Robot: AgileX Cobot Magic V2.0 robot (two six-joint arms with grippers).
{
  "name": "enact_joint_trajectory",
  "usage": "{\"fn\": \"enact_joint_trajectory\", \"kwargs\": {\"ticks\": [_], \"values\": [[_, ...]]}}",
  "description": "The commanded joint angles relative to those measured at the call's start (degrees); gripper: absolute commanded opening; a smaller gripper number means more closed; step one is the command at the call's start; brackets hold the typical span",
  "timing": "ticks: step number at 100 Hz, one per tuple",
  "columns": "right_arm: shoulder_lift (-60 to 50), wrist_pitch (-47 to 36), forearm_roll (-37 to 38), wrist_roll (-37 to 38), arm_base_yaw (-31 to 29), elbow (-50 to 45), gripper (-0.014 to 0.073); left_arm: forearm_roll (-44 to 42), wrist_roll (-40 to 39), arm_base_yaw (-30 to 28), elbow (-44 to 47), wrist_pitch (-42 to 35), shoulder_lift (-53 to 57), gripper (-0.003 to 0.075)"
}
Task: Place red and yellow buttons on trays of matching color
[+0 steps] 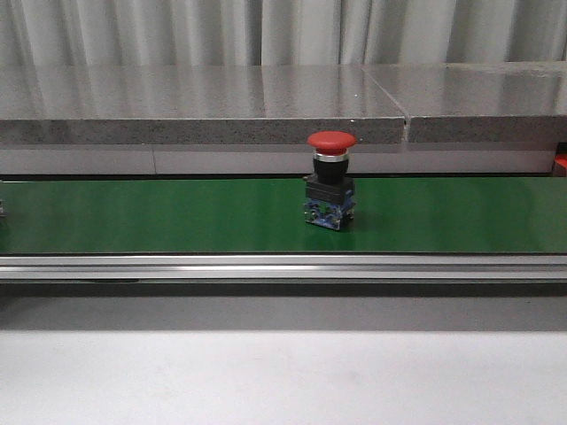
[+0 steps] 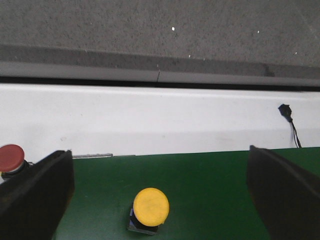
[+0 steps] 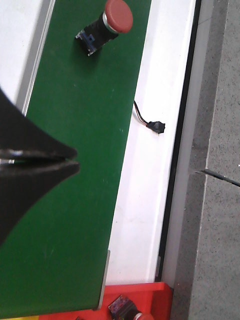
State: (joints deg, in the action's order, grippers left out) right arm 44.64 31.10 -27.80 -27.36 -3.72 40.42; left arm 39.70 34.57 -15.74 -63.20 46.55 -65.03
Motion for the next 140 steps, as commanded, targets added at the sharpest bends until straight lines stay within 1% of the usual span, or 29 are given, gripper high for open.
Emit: {"fn": "enact_joint_trajectory", "kwargs": {"ticks": [1,20,40,51,58,72,79,86,105,107,140], "values": [[-0.29,-3.09,-1.04,-0.19,0.19,1.52,-0.0066,3.21,0.98,0.23,1.59,-5.72,6.62,0.0690],[-0.29,-3.09,-1.04,-0.19,0.19,1.52,-0.0066,3.01,1.81,1.12,10.31,-12.20,17.69,0.0688],[-0.29,-3.09,-1.04,-0.19,0.19,1.52,-0.0066,0.72,1.81,5.75,19.79,-18.12,27.01,0.0639],[-0.29,-3.09,-1.04,-0.19,0.19,1.52,-0.0066,0.63,1.81,6.38,24.43,-19.68,31.12,0.0622],[-0.29,-3.09,-1.04,-0.19,0.19,1.52,-0.0066,0.63,1.81,6.50,26.79,-19.78,33.50,0.0593],[-0.29,-3.15,-1.04,-0.19,0.19,1.52,-0.0066,0.73,1.81,6.50,30.36,-19.78,37.40,0.0500],[-0.29,-3.20,-1.04,-0.19,0.19,1.52,-0.0066,0.73,1.81,6.50,31.51,-19.78,38.80,0.0424],[-0.29,-3.39,-1.04,-0.19,0.19,1.52,-0.0066,0.73,1.81,6.50,32.31,-19.78,39.70,0.0326],[-0.29,-3.33,-1.04,-0.19,0.19,1.52,-0.0066,0.73,1.81,6.50,32.80,-19.67,40.14,0.0004],[-0.29,-3.33,-1.04,-0.19,0.19,1.52,-0.0066,0.73,1.81,6.50,32.80,-19.67,40.14,-0.0016],[-0.29,-1.78,-1.04,-0.19,0.19,1.52,-0.0060,0.73,1.81,6.50,32.80,-19.67,40.14,-0.0019]]}}
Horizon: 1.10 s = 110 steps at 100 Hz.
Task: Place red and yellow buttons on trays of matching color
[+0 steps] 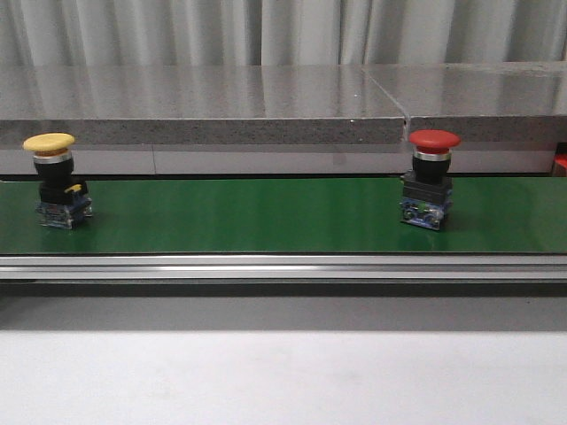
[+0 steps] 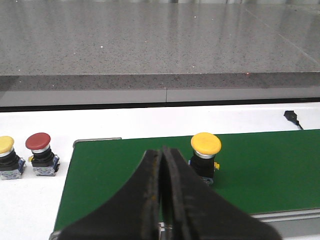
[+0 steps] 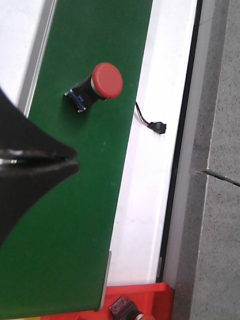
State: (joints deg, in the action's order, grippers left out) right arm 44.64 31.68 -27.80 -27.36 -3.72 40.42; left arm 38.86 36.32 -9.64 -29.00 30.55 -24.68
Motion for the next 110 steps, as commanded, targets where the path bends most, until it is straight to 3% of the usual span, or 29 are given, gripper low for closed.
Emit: {"fn": "enact_joint_trajectory", "kwargs": {"ticks": [1,14,36,45,71,93,110], "values": [[-0.29,-2.25,-1.04,-0.19,0.19,1.52,-0.0058,1.57,0.06,0.40,-1.40,-3.68,-0.21,-0.0019],[-0.29,-0.77,-1.04,-0.19,0.19,1.52,0.0056,1.57,0.06,0.40,-1.40,-3.68,-0.21,-0.0019],[-0.29,1.40,-2.29,-0.19,0.19,1.52,0.0553,1.57,0.06,0.40,-1.40,-3.68,-0.21,-0.0019],[-0.29,1.17,-3.94,-0.19,0.19,1.52,0.0666,1.57,0.06,0.40,-1.40,-3.68,-0.21,-0.0019],[2.80,1.29,-4.69,-0.19,0.19,3.55,0.0646,1.57,0.06,0.40,-1.40,-3.68,-0.21,-0.0019],[12.69,12.00,-4.51,-0.19,0.19,11.82,0.0646,1.57,0.06,0.40,-1.40,-3.68,-0.21,-0.0019],[20.89,12.15,-2.21,-0.13,0.19,14.88,0.0646,1.57,0.06,0.40,-1.40,-3.68,-0.21,-0.0019]]}}
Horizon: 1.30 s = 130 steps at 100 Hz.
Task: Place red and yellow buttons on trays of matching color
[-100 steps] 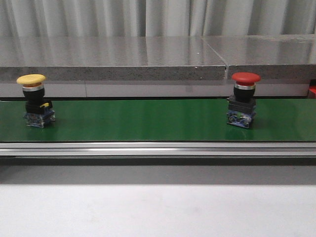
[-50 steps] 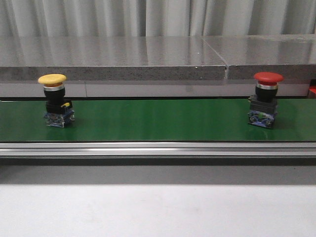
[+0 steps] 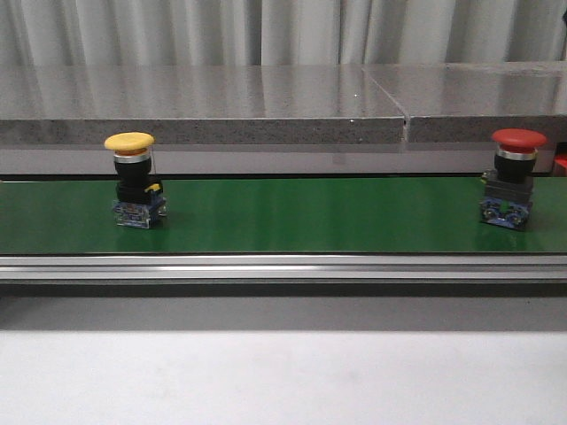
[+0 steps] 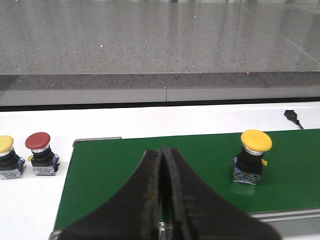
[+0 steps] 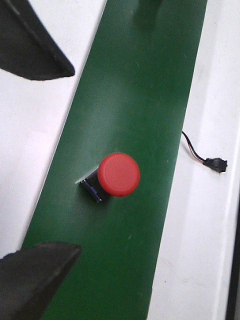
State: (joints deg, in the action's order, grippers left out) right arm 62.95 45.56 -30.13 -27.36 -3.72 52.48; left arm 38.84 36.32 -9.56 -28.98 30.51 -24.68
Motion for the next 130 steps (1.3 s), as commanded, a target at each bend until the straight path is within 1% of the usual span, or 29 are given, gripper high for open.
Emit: {"fn": "enact_joint_trajectory", "kwargs": {"ticks": [1,15,39,58,63,65,70,75,77,80,82,87,91,97,107,130], "values": [[2.92,-1.74,0.23,-0.07,0.19,2.99,0.0646,1.58,0.06,0.32,-1.42,-3.63,-0.21,-0.0019],[8.94,-2.50,1.80,0.32,0.19,4.28,0.0646,1.58,0.06,0.32,-1.42,-3.63,-0.21,-0.0019],[16.15,-9.36,1.91,0.33,0.19,5.25,0.0646,1.58,0.06,0.32,-1.42,-3.63,-0.21,-0.0019],[21.58,-12.06,1.96,0.33,0.19,5.25,0.0640,1.58,0.06,0.32,-1.42,-3.63,-0.21,-0.0019],[22.37,-12.19,1.96,0.33,0.19,5.25,0.0600,1.58,0.06,0.32,-1.42,-3.63,-0.21,-0.0019],[22.52,-12.19,1.96,0.33,0.19,5.25,0.0569,1.58,0.06,0.32,-1.42,-3.63,-0.21,-0.0019],[22.51,-12.01,1.96,0.33,0.19,5.25,0.0468,1.58,0.06,0.32,-1.42,-3.63,-0.21,-0.0019],[22.23,-11.65,1.96,0.33,0.19,5.45,0.0325,1.58,0.06,0.32,-1.42,-3.63,-0.21,-0.0019],[22.02,-11.20,1.96,0.33,0.19,5.74,0.0289,1.58,0.06,0.32,-1.42,-3.63,-0.21,-0.0019],[22.00,-10.29,1.96,0.33,0.19,6.28,0.0207,1.58,0.06,0.32,-1.42,-3.63,-0.21,-0.0019],[21.93,-9.49,1.96,0.33,0.13,6.86,0.0167,1.58,0.06,0.32,-1.42,-3.63,-0.21,-0.0019],[21.93,-7.26,1.96,0.39,-0.41,8.63,0.0106,1.58,0.06,0.32,-1.42,-3.63,-0.21,-0.0019],[21.93,-5.16,1.96,0.89,-1.12,10.52,0.0088,1.58,0.06,0.32,-1.42,-3.63,-0.21,-0.0019],[21.93,-2.65,2.03,1.81,-2.68,13.87,0.0090,1.58,0.06,0.32,-1.42,-3.63,-0.21,-0.0019],[21.93,0.48,2.09,1.93,-7.08,19.63,0.0090,1.58,0.06,0.32,-1.42,-3.63,-0.21,-0.0019],[23.76,0.22,2.09,2.66,-20.38,30.74,0.0090,1.58,0.06,0.32,-1.42,-3.63,-0.21,-0.0019]]}}
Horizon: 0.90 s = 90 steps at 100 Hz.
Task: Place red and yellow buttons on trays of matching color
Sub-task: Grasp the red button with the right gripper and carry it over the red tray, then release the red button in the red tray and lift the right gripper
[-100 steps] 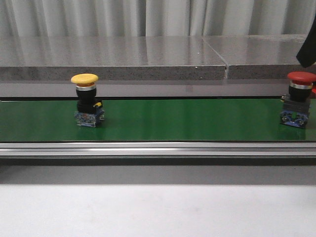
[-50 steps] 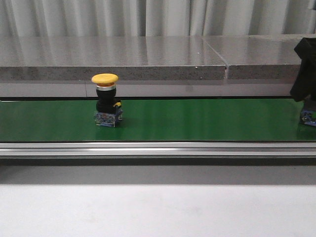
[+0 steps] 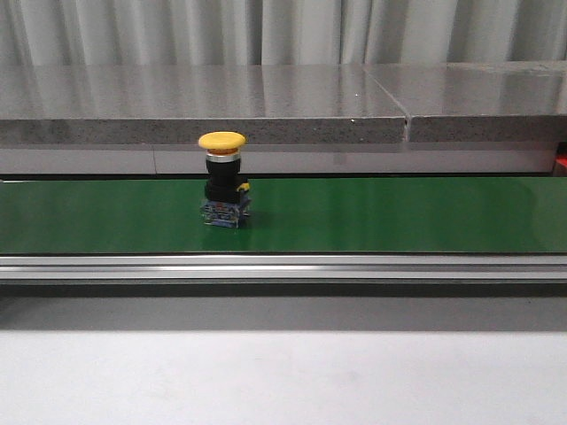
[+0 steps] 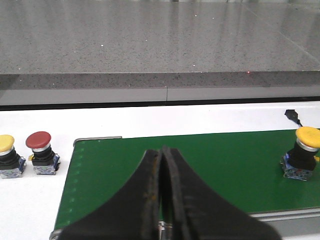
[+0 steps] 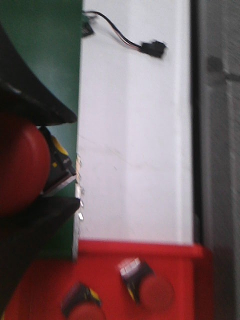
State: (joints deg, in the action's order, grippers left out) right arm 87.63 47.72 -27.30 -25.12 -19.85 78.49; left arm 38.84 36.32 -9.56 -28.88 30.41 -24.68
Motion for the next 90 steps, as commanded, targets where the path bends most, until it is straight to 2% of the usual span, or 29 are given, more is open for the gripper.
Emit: {"fn": "enact_joint_trajectory", "kwargs": {"ticks": [1,19,35,90], "values": [[-0.67,-2.06,-0.73,0.48,-4.62,4.97,0.0090,1.58,0.06,0.32,-1.52,-3.54,-0.21,-0.0019],[4.27,-6.63,-0.73,1.78,-12.11,9.37,0.0090,1.58,0.06,0.32,-1.52,-3.64,-0.21,-0.0019],[10.08,-12.59,-0.73,1.94,-15.86,9.99,0.0090,1.58,0.06,0.32,-1.52,-3.64,-0.21,-0.0019],[24.99,-22.54,-0.73,1.94,-17.03,9.99,0.0090,1.58,0.06,0.32,-1.52,-3.64,-0.21,-0.0019]]}}
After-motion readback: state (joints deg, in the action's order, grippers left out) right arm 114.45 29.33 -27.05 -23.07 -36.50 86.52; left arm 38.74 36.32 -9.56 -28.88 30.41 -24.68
